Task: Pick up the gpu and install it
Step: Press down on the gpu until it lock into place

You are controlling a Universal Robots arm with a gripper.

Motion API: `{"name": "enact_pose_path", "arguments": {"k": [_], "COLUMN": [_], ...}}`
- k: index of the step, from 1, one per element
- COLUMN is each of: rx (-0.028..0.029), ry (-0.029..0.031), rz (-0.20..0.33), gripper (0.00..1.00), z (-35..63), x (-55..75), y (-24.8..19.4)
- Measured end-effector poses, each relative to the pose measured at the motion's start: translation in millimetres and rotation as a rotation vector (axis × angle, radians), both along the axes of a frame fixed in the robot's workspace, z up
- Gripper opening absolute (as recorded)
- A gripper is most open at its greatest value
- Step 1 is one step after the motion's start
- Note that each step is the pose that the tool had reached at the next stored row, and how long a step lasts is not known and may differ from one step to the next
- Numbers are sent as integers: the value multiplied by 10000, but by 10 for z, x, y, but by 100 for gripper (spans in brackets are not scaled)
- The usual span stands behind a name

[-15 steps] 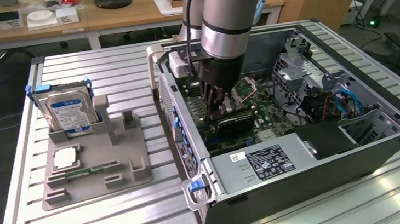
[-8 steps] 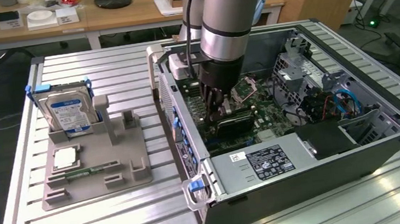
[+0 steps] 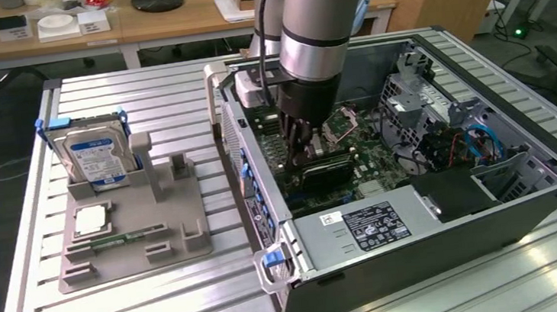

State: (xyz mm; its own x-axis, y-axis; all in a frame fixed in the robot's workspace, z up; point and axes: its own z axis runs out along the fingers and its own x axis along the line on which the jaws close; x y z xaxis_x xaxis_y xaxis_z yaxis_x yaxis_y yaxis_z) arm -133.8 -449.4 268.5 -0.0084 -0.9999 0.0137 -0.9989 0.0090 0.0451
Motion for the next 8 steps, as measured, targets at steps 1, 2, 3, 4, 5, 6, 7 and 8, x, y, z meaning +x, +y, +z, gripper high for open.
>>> {"name": "enact_pose_path", "arguments": {"k": [1, 2, 3, 4, 5, 6, 7, 8], "rx": [0, 2, 2, 2, -1, -1, -1, -1], "ry": [-11, -19, -25, -25, -23, -23, -23, -23], "rz": [0, 0, -1, -1, -1, -1, -1, -1], "gripper": [11, 11, 11, 11, 11, 11, 11, 11], "z": [11, 11, 11, 11, 13, 13, 13, 13], "x": [0, 0, 0, 0, -1, -1, -1, -1], "y": [0, 0, 0, 0, 0, 0, 0, 0]}}
